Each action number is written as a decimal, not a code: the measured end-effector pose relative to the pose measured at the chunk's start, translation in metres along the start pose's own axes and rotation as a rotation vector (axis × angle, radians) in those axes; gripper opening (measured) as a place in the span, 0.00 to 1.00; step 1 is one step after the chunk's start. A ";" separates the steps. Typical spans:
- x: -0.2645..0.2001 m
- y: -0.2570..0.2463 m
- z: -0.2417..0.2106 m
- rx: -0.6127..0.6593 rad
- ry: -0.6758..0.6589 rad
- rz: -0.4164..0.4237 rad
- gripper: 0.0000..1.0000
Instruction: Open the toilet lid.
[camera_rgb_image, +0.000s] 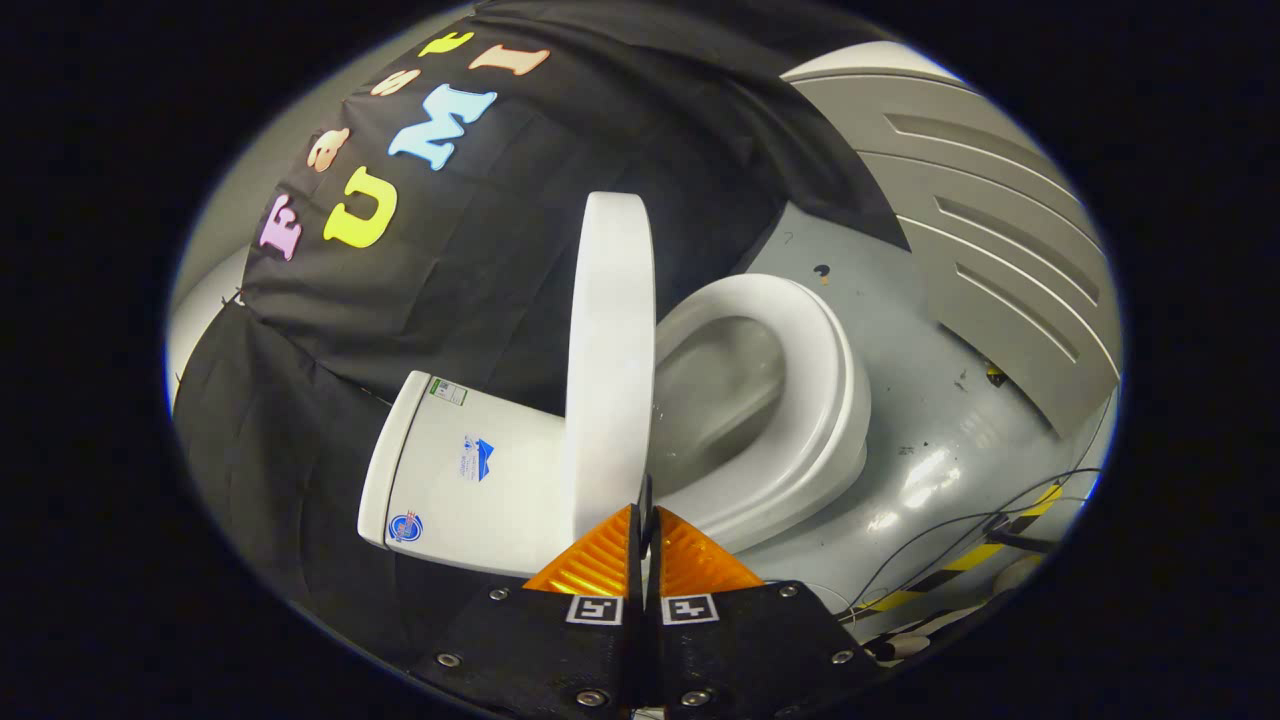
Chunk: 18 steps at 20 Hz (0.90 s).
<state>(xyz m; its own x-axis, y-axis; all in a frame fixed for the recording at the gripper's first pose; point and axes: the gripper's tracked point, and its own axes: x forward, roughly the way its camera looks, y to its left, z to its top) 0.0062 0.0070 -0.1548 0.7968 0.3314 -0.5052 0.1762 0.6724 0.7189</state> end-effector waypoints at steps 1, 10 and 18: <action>-0.002 0.008 0.001 -0.025 -0.009 0.001 0.00; -0.010 0.052 0.003 -0.206 -0.073 -0.020 0.00; -0.013 0.091 0.000 -0.283 -0.110 0.001 0.00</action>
<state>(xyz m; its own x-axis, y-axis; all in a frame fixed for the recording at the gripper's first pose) 0.0122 0.0638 -0.0830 0.8576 0.2683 -0.4387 0.0198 0.8352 0.5496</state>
